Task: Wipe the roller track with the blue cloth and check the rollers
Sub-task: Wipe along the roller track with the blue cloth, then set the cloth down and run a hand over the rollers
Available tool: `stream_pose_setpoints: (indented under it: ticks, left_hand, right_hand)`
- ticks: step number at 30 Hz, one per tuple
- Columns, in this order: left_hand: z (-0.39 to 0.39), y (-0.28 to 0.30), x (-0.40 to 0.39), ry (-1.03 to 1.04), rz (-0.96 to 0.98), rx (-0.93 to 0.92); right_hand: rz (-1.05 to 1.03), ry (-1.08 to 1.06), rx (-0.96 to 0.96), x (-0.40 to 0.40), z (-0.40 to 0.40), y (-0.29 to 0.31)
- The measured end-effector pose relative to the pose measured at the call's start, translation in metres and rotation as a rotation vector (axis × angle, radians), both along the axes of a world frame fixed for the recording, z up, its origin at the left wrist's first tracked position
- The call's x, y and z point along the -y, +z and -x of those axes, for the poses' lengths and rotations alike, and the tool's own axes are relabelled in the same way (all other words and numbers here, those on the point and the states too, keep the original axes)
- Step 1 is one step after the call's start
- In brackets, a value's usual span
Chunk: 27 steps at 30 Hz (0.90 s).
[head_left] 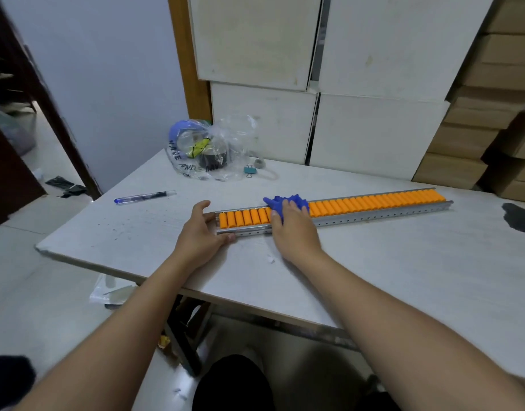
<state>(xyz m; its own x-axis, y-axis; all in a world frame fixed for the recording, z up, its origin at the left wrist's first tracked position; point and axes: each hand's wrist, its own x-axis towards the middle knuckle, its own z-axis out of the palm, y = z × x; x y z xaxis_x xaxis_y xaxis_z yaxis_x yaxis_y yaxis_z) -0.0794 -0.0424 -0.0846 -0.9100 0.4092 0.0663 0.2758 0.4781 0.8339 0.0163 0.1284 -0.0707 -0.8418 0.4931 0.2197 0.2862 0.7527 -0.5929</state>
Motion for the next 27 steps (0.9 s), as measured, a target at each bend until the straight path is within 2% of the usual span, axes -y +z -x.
stream_pose_setpoints:
  ticks: [6,8,11,13,14,16,18,20,23,27]
  left_hand:
    - [0.003,-0.005,0.002,0.003,-0.035,0.012]
    - [0.004,-0.007,0.005,0.011,-0.056,0.02]
    - [0.007,-0.006,0.005,0.03,-0.073,0.02]
    - [0.007,-0.004,0.003,0.025,-0.065,0.027]
    - [0.006,-0.003,0.001,0.019,-0.052,0.021]
    - [0.005,-0.003,0.0,-0.007,-0.008,-0.031]
    - [0.005,-0.004,0.001,-0.025,0.013,-0.065]
    - [0.005,-0.004,0.001,-0.033,0.02,-0.061]
    - [0.005,-0.003,0.003,-0.031,0.021,-0.057]
    - [0.002,-0.002,0.003,-0.035,0.022,-0.052]
  right_hand:
    - [0.034,0.199,0.05,0.061,0.017,0.008]
    - [0.112,0.232,0.104,0.076,0.024,0.014]
    - [0.517,0.229,0.098,0.078,0.029,0.039]
    - [0.775,0.177,-0.023,0.065,0.02,0.057]
    - [0.818,0.137,-0.105,0.056,0.011,0.065]
    - [0.754,0.063,-0.265,0.033,-0.011,0.075]
    - [0.553,0.015,-0.361,0.009,-0.035,0.075]
    - [0.34,0.009,-0.379,-0.014,-0.06,0.067]
    - [0.129,0.085,-0.19,-0.038,-0.095,0.045]
    - [-0.106,0.193,0.281,-0.047,-0.127,0.013]
